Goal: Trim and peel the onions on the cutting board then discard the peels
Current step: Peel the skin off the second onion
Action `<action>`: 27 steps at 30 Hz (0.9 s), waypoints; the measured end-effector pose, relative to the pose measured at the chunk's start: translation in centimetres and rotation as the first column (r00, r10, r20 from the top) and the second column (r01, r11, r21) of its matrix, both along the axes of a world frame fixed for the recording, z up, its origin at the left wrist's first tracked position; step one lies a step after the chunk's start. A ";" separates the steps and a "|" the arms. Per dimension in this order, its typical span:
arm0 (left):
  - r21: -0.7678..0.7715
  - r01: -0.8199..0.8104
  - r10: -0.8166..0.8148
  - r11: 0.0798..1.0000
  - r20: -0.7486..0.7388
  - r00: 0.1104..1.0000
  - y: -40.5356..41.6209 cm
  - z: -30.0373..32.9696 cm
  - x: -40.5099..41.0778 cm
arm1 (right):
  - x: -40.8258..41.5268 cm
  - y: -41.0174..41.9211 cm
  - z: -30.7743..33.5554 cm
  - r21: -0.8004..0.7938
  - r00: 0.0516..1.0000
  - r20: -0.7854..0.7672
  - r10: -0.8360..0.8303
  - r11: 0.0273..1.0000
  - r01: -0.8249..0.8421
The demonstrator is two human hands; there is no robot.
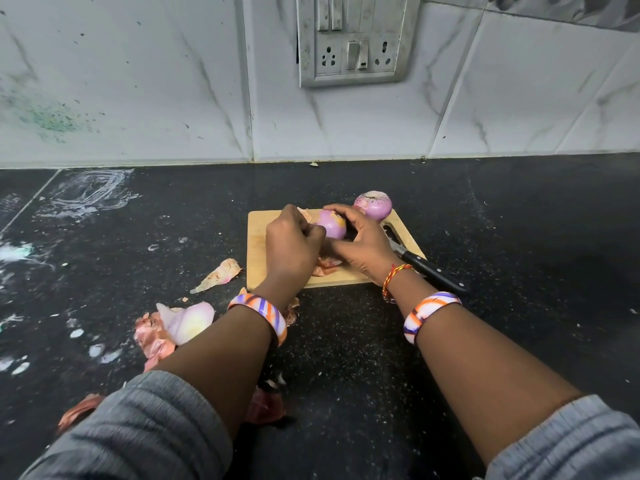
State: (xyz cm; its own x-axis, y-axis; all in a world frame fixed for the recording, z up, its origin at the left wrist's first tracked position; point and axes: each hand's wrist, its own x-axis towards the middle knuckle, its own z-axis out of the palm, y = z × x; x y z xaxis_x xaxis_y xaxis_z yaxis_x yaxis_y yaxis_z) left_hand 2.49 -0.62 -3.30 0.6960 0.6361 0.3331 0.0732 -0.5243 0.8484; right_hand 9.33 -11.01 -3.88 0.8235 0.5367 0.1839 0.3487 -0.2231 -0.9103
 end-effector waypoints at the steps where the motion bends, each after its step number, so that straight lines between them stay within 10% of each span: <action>1: -0.025 -0.017 0.017 1.000 -0.003 1.000 0.2 0.0 0.1 | 0.0 -0.1 0.0 0.018 1.000 -0.022 0.005 1.000 -0.004; 12: -0.247 -0.024 0.028 0.969 0.013 1.000 1.0 -0.3 0.8 | 0.2 -0.6 0.3 0.213 0.970 -0.231 0.070 0.977 -0.020; 27: -0.154 0.083 -0.083 0.985 0.007 0.997 0.2 0.3 -0.1 | 0.2 -0.1 -0.4 0.028 0.998 0.061 -0.019 0.999 0.018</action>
State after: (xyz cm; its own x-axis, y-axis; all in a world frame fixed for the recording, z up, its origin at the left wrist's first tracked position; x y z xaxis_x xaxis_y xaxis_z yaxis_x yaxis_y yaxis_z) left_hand 2.43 -0.38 -3.01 0.7486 0.6196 0.2360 0.0344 -0.3917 0.9195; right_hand 9.57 -11.09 -4.31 0.8198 0.5156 0.2491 0.4004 -0.2051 -0.8931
